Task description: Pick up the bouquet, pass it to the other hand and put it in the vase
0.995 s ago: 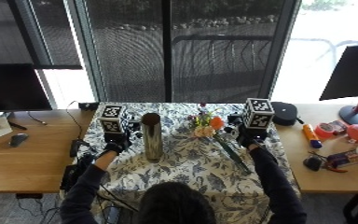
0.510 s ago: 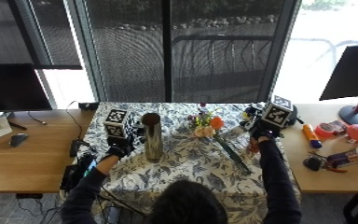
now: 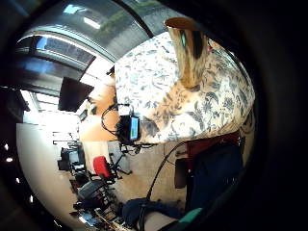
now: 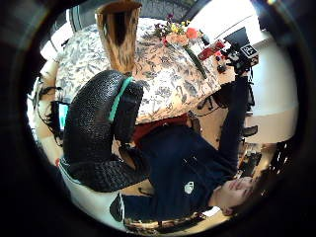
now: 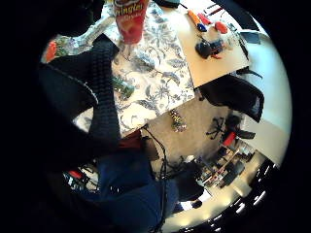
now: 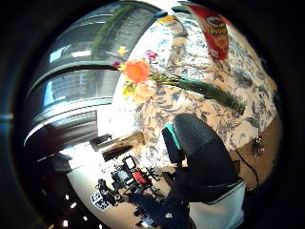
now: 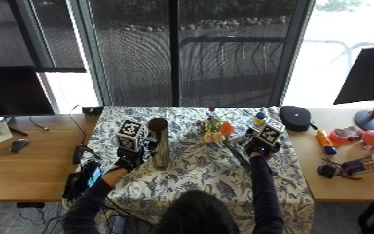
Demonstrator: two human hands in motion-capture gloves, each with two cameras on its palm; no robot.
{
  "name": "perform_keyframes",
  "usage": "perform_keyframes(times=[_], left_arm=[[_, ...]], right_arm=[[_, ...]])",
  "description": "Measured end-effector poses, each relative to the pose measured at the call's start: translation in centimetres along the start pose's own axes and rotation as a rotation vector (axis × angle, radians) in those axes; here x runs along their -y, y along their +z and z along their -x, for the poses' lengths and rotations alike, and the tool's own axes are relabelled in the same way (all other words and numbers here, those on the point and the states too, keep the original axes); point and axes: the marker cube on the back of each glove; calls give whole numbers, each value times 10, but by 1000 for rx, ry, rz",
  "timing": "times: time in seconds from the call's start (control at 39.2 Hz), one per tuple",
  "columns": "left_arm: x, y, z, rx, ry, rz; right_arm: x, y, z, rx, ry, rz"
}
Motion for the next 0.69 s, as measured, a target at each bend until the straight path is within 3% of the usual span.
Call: perform_keyframes(times=[0.15,0.26,0.31,0.36,0.43,0.56,0.69], left_arm=[[-4,6,-5,-5,22,8],[-7,7,-9,-21,33,24],[-5,9,-12,-23,41,25],[-2,12,-15,-14,49,26],[3,16,-20,5,55,35],[6,20,-25,22,82,39],[7,22,-26,32,94,23]], right_arm=[[19,52,-2,-24,81,49],[22,83,-2,-24,63,181],[23,95,-5,-33,87,188],[16,101,-11,-71,198,157],[-2,106,-20,-135,399,216],[28,113,-20,-63,156,-33],[33,129,-28,-61,197,-12]])
